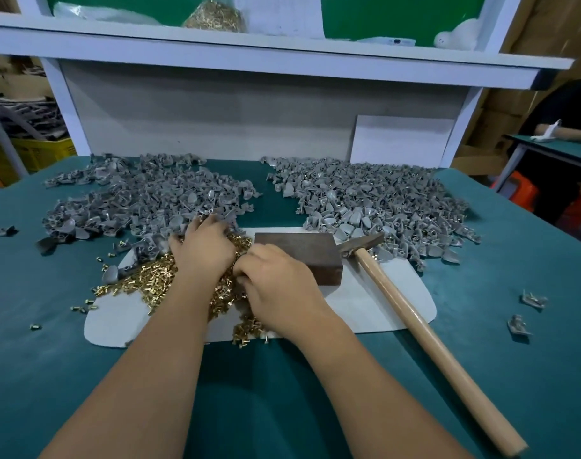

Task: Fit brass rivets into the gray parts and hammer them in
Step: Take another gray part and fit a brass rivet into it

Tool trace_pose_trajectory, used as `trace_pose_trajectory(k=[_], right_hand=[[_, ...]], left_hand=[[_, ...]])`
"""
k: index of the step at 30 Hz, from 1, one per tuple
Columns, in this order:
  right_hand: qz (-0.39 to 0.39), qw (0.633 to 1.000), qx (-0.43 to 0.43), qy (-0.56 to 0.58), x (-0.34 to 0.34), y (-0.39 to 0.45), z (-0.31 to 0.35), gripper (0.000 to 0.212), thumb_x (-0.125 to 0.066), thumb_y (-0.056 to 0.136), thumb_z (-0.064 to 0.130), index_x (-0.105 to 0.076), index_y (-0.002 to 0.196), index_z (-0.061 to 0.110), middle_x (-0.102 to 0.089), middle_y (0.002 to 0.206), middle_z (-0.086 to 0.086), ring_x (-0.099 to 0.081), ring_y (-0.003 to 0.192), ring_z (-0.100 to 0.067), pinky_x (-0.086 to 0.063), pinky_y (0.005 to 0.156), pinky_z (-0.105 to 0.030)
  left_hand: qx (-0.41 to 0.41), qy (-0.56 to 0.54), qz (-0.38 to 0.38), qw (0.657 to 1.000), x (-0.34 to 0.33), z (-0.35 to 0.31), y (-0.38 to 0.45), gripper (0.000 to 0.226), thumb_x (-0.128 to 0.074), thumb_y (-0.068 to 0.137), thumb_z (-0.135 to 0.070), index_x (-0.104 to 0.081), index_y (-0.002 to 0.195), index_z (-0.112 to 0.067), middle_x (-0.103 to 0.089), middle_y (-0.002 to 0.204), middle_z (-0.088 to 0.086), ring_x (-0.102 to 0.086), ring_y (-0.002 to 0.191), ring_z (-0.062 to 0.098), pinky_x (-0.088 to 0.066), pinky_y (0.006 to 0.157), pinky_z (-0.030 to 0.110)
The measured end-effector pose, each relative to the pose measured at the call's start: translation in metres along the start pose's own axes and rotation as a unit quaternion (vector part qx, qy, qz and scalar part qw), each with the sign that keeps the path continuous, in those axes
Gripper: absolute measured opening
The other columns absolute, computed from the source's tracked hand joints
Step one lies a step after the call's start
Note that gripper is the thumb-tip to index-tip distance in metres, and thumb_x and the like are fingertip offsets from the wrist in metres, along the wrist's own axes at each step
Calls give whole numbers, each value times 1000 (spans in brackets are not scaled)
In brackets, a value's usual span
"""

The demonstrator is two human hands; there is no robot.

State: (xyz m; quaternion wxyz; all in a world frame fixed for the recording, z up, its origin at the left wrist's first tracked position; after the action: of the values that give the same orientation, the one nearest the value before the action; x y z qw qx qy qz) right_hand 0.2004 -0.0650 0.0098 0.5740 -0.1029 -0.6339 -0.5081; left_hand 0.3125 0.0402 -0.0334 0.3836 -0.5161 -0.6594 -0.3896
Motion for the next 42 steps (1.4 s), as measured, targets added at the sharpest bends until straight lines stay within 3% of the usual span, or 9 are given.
trace_pose_trajectory(k=[6, 10, 13, 16, 21, 27, 33, 39, 42], right_hand=[[-177, 981, -34, 72, 32, -5, -18, 18, -59, 80, -6, -71, 89, 5, -65, 89, -7, -62, 77, -26, -52, 61, -40], [-230, 965, -104, 74, 43, -10, -40, 16, -60, 80, -6, -70, 84, 7, -65, 89, -1, -60, 71, -18, -52, 60, -35], [-243, 947, -187, 93, 46, -16, -67, 19, -60, 81, -3, -70, 85, 13, -63, 93, 8, -55, 74, -5, -49, 64, -20], [-259, 930, -236, 114, 49, -21, -86, 23, -59, 85, 0, -72, 95, 16, -60, 99, 13, -53, 79, 1, -47, 70, -13], [-261, 916, -276, 131, 52, -26, -102, 26, -57, 90, 7, -68, 113, 12, -59, 112, 9, -60, 88, -5, -53, 83, -25], [-257, 916, -278, 131, 51, -27, -107, 13, -59, 88, 5, -70, 93, 10, -56, 98, 8, -60, 86, -9, -52, 82, -26], [-258, 916, -283, 116, 51, -28, -109, 14, -60, 86, 10, -70, 91, 20, -55, 95, 11, -58, 83, -8, -51, 72, -28], [-258, 900, -303, 175, 49, -31, -117, 13, -61, 83, 9, -67, 86, 20, -62, 82, 9, -59, 82, -10, -52, 75, -34], [-244, 891, -323, 208, 43, -32, -120, 13, -62, 82, 10, -65, 84, 23, -62, 77, 13, -59, 78, -6, -53, 75, -35]], left_hand=[[3, -34, -96, 995, 14, 6, -1, 41, -52, 85, -3, -73, 110, -29, -72, 107, 4, -64, 93, 28, -49, 96, 46], [10, -39, -130, 991, 28, 4, -6, 40, -53, 88, -2, -75, 108, -29, -75, 99, 4, -66, 91, 29, -48, 97, 42], [-9, -127, -156, 979, 40, 0, -7, 34, -55, 89, -3, -76, 106, -25, -75, 104, -1, -67, 81, 24, -56, 73, 34], [-35, -241, -134, 961, 41, -10, -10, 23, -64, 89, -8, -76, 95, -26, -68, 88, -17, -53, 56, 3, -45, 54, 19], [-43, -305, -110, 945, 32, -18, -22, 17, -70, 88, -12, -74, 93, -27, -64, 86, -20, -61, 80, 6, -50, 73, 25], [-58, -293, -100, 949, 31, -14, -27, 22, -68, 91, -17, -67, 89, -39, -67, 112, -4, -60, 110, 23, -50, 97, 45], [-170, -365, -70, 912, 40, -50, -44, 29, -72, 86, -6, -70, 78, -33, -66, 92, -16, -58, 84, -10, -44, 77, 4], [-186, -326, -6, 927, 21, -65, -49, 20, -75, 85, -11, -75, 79, -31, -67, 85, -22, -60, 78, -13, -46, 66, 5], [-211, -309, 6, 928, 20, -72, -52, 23, -75, 83, -9, -75, 80, -31, -69, 84, -19, -63, 81, -7, -48, 74, 11]])
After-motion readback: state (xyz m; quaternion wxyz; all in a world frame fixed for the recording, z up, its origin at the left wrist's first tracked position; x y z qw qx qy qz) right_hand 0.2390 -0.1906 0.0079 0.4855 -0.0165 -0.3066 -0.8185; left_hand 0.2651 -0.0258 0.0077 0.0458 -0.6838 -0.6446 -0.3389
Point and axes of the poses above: each hand's wrist, its own y-axis towards the middle knuckle, its own x-axis out of the back of the hand, z = x × y, the point moved 9 cm from there along y, towards the middle knuckle
